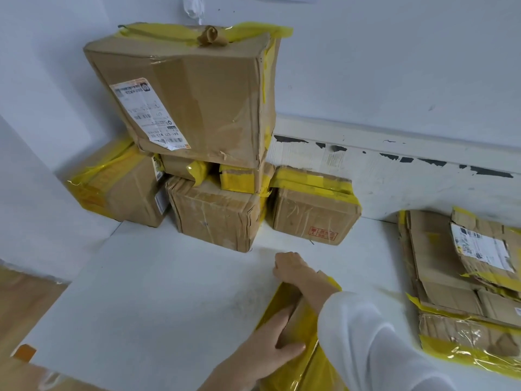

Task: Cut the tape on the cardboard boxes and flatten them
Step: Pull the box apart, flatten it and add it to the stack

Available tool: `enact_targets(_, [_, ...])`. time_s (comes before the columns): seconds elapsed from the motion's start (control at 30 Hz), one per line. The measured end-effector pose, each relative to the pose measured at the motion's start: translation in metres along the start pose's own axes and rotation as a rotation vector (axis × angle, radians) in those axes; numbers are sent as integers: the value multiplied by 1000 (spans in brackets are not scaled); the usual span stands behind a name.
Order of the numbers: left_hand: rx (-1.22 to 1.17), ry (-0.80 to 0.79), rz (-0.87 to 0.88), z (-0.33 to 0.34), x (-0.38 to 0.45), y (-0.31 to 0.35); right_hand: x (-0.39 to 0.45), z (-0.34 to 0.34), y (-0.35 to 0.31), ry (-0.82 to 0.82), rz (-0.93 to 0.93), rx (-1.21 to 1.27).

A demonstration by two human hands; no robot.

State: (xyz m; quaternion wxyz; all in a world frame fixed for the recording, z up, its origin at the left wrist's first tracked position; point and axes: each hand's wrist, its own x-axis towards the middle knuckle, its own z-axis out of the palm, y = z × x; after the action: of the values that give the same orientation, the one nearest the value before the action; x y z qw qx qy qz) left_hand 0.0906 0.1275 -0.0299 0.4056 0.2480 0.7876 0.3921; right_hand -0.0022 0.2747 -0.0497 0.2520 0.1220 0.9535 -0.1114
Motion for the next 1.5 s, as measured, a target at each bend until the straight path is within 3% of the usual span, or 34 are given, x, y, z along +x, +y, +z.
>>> enact_targets(0.13, [-144,-7,-70,11,5,-3,-11,-17,2,154,-157,247])
enact_targets(0.23, [-216,176,-87,19,1,-2,-36,-37,17,340,-230,586])
enact_targets(0.3, [-314,340,-119,29,-1,0,-54,-40,42,454,-185,679])
enact_targets(0.4, [-458,596,-157,51,4,8,-80,-16,92,494,27,610])
enact_targets(0.53, [-579,823,-181,70,18,20,-113,47,150,299,358,385])
enact_targets(0.6, [-693,838,-192,73,26,22,-125,74,160,233,440,304])
enact_targets(0.77, [-1028,676,-253,69,35,19,-138,95,157,314,480,317])
enact_targets(0.83, [-974,647,-246,61,35,15,-138,96,154,277,462,335])
enact_targets(0.9, [-751,673,-193,51,32,13,-138,96,151,222,476,350])
enact_targets(1.03, [22,703,117,25,28,7,-138,89,148,185,546,366])
enact_targets(1.13, [500,569,128,4,38,2,-139,93,146,198,557,351])
enact_targets(1.23, [461,627,125,-8,47,1,-145,95,146,257,522,421])
enact_targets(1.37, [298,837,157,-17,53,1,-152,68,146,488,404,674])
enact_targets(1.5, [90,823,90,-23,60,1,-144,17,121,531,193,525])
